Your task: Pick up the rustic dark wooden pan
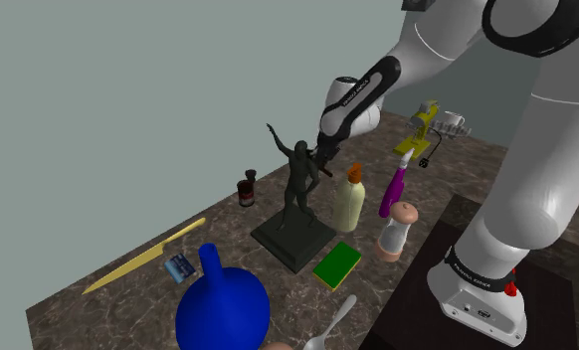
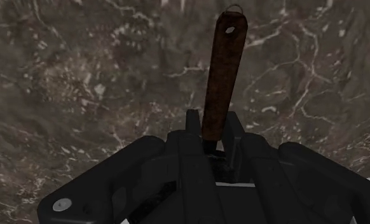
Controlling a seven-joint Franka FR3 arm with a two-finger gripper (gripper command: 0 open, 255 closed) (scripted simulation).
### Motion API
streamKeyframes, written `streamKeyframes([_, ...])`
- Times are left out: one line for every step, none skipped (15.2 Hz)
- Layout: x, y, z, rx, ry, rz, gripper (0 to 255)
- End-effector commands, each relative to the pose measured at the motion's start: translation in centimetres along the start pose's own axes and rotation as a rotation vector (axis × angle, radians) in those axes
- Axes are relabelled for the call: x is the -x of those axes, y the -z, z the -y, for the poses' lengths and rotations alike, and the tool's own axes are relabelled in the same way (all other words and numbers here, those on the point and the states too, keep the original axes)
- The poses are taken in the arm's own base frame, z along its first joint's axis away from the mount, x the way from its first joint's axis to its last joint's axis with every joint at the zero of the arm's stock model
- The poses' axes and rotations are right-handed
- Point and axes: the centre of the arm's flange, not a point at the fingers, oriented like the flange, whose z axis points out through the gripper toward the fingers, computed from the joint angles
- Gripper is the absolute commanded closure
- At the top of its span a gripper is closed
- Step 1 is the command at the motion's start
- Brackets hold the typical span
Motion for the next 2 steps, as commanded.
streamKeyframes([-0.10,0.58,0.07,0.000,0.000,0.000,255])
streamKeyframes([-0.11,0.57,0.07,0.000,0.000,0.000,255])
